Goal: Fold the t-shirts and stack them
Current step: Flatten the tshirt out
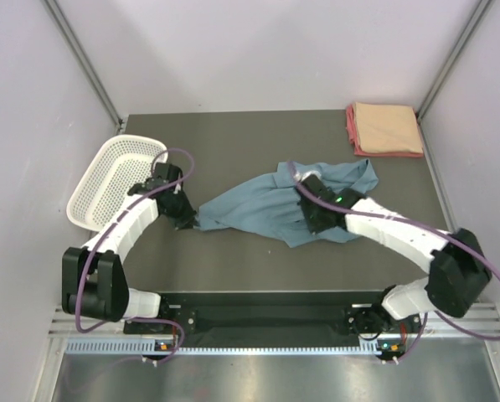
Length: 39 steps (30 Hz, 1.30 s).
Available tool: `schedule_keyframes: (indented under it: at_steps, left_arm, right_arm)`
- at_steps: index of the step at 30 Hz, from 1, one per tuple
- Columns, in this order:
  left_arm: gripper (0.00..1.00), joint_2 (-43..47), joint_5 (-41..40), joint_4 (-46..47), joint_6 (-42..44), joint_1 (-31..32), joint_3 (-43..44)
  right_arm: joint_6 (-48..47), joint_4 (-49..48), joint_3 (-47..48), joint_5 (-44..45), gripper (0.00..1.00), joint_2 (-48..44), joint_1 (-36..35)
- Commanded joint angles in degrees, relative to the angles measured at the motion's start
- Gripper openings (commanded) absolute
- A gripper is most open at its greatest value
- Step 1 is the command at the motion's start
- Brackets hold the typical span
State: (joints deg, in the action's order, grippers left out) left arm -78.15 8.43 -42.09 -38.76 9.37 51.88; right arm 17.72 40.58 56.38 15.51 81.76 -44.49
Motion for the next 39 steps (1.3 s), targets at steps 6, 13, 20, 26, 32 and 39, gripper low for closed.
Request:
schedule_keyframes:
  at_steps: [6,13,20,26,32,39]
  left_arm:
    - [0.00,3.6,-10.2,-7.9,1.8,-0.5,21.2]
    - [0.00,2.0,-13.6,-11.3,3.1,-2.4,38.1]
    - [0.00,-0.4,-13.8,-12.4,2.6,-3.6,51.0]
    - [0.00,-0.2,-9.5,-3.9,4.0,-3.7,56.4]
    - [0.00,1.5,-10.9,0.8,9.5,-3.7,66.7]
    - [0.00,7.4,-10.0,2.8,14.2,-3.1,73.3]
  right_arm:
    - [-7.3,1.3,24.9,0.1,0.00,-10.3,26.8]
    - [-3.3,4.4,49.8,-4.3,0.00,-2.8,36.4]
    - [0.7,5.3,69.3,-13.9,0.00,5.2,40.4]
    - [1.6,-5.0,78.7,-18.3,0.00,6.0,41.1]
    - [0.1,-14.5,77.8,-17.1,0.00,-0.3,42.1]
    - [-4.1,-19.7,78.7,-16.6,0.00,-8.4,42.1]
